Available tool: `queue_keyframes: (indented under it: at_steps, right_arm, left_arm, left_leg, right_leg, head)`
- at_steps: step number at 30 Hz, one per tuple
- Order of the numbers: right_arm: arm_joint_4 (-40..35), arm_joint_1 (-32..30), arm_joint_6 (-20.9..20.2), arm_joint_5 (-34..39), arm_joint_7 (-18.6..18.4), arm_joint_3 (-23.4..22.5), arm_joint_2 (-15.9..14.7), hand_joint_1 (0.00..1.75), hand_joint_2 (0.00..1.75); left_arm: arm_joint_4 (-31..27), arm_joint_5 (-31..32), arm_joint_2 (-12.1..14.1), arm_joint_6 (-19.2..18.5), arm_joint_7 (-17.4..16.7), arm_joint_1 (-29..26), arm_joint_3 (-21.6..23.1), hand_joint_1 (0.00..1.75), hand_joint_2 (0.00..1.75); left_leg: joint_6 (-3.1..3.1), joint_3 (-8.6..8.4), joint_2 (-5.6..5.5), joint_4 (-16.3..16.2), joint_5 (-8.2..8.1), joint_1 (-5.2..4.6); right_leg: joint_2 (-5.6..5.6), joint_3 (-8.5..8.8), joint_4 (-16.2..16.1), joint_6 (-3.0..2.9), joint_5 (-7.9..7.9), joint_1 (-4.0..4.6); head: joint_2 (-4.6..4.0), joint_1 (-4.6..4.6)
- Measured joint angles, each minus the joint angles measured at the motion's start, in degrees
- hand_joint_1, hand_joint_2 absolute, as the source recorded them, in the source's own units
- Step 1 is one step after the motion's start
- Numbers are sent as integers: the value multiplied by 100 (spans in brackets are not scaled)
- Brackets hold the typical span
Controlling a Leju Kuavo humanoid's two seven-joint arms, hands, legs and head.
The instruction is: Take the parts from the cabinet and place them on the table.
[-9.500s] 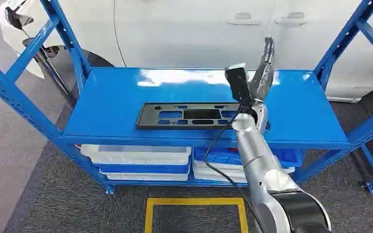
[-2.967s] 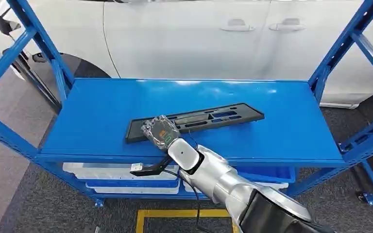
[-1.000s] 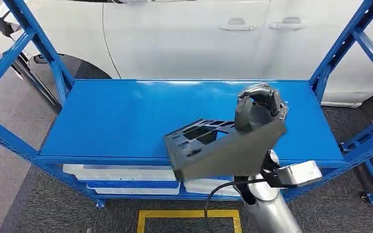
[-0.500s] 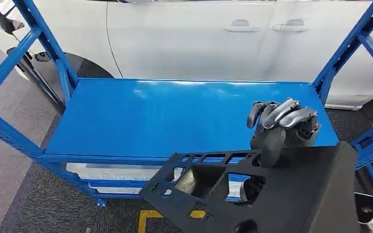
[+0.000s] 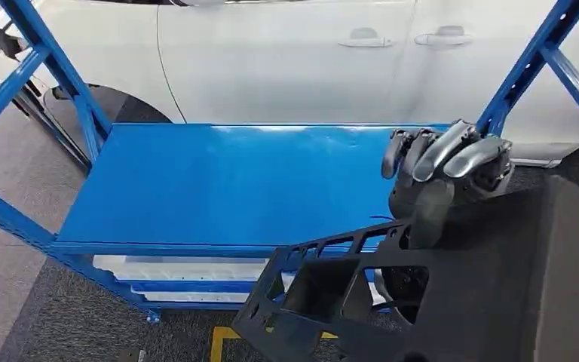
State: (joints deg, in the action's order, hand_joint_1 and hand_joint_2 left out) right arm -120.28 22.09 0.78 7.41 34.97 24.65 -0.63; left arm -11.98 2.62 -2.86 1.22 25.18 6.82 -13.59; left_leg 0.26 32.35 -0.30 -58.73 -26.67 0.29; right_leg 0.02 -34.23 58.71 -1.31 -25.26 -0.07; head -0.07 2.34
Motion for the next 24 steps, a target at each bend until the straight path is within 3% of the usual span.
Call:
queue_keyframes:
  at_steps: [2, 4, 5, 6, 7, 8, 11, 12, 13, 15, 16, 17, 21, 22, 24]
  right_arm:
    - [35, 23, 16, 2, -6, 42, -11, 175, 175]
    - [72, 33, 16, 2, -6, 81, -26, 175, 175]
    - [83, 45, 18, 4, -6, 85, -35, 175, 175]
    - [92, 55, 24, 13, -6, 87, -48, 175, 175]
    - [99, 63, 26, 31, -9, 94, -68, 175, 175]
    - [101, 60, 26, 42, -9, 101, -79, 175, 175]
    - [127, 43, 31, 101, -9, 127, -116, 175, 175]
    - [140, 35, 31, 137, -9, 138, -138, 175, 175]
    - [153, 33, 29, 190, -6, 142, -153, 175, 175]
    - [171, 39, 20, 295, 0, 147, -184, 175, 175]
    - [173, 44, 20, 310, 2, 149, -192, 175, 175]
    - [177, 29, 18, 317, 2, 155, -195, 175, 175]
    - [208, 32, 5, 334, 7, 157, -217, 175, 175]
    - [214, 41, 5, 345, 7, 160, -217, 175, 175]
    - [217, 20, -4, 418, 35, 160, -225, 175, 175]
  left_arm:
    - [0, 0, -6, 0, -11, -20, -18, 0, 175]
    - [0, -4, -6, 7, -11, -51, -37, 0, 175]
    - [0, -9, -28, 18, -11, -50, -46, 0, 175]
    - [0, -15, -26, 51, -13, -42, -59, 0, 175]
    - [0, -26, -26, 90, -18, -36, -68, 0, 175]
    - [0, -31, -26, 103, -24, -41, -72, 0, 175]
    - [0, -59, -26, 142, -39, -84, -99, 0, 175]
    - [0, -59, -26, 160, -53, -109, -109, 0, 175]
    - [0, -59, -26, 166, -61, -136, -114, 0, 175]
    - [0, -59, -26, 168, -83, -189, -142, 0, 175]
    - [0, -59, -24, 168, -92, -200, -160, 0, 175]
    - [0, -59, -22, 171, -96, -208, -171, 0, 175]
    - [2, -59, -9, 182, -105, -251, -204, 0, 175]
    - [2, -59, -2, 186, -114, -251, -208, 0, 175]
    - [2, -59, -2, 203, -136, -272, -208, 0, 175]
  left_leg:
    - [2, 23, -7, 25, 60, -33]
    - [52, 44, -8, 55, 117, -44]
    - [85, 44, 15, 139, 197, 30]
    - [114, 73, 19, 161, 236, 18]
    - [145, 124, 23, 160, 271, 18]
    - [158, 153, 25, 159, 292, 17]
    - [147, 287, 35, 153, 378, 15]
    - [136, 354, 37, 146, 426, 16]
    - [121, 417, 37, 132, 464, 22]
    - [73, 561, 35, 65, 535, 39]
    - [35, 612, 31, 17, 561, 37]
    - [2, 647, 17, 2, 592, 22]
    - [-154, 653, -3, 67, 774, 33]
    - [-169, 706, -11, 3, 635, 63]
    - [-215, 901, 2, -621, -94, 67]
  right_leg:
    - [-7, -48, 15, 76, 37, 11]
    - [-7, -49, -21, 150, 87, 2]
    - [-6, -68, 16, 189, 29, 13]
    - [4, -122, 123, 209, -157, -6]
    - [3, -242, 453, 225, -465, -20]
    - [3, -333, 731, 239, -660, -31]
    - [2, -560, 1566, 288, -1101, -52]
    - [2, -507, 1607, 303, -1061, -71]
    - [0, -353, 1429, 315, -918, -86]
    - [-1, 300, 488, 334, -511, -120]
    - [2, 576, 21, 331, -594, -134]
    - [21, 613, -27, 278, -574, -76]
    - [26, 480, -41, 103, -425, -69]
    - [-6, 433, -50, 56, -352, -86]
    - [-4, 276, -51, -5, -225, -75]
  head:
    - [0, 0]
    - [2, 0]
    - [0, 0]
    - [0, -2]
    - [2, 0]
    - [0, -2]
    - [0, 0]
    - [0, 0]
    - [2, 0]
    - [2, 0]
    - [2, 0]
    - [2, 0]
    - [0, -2]
    - [2, 0]
    - [2, 0]
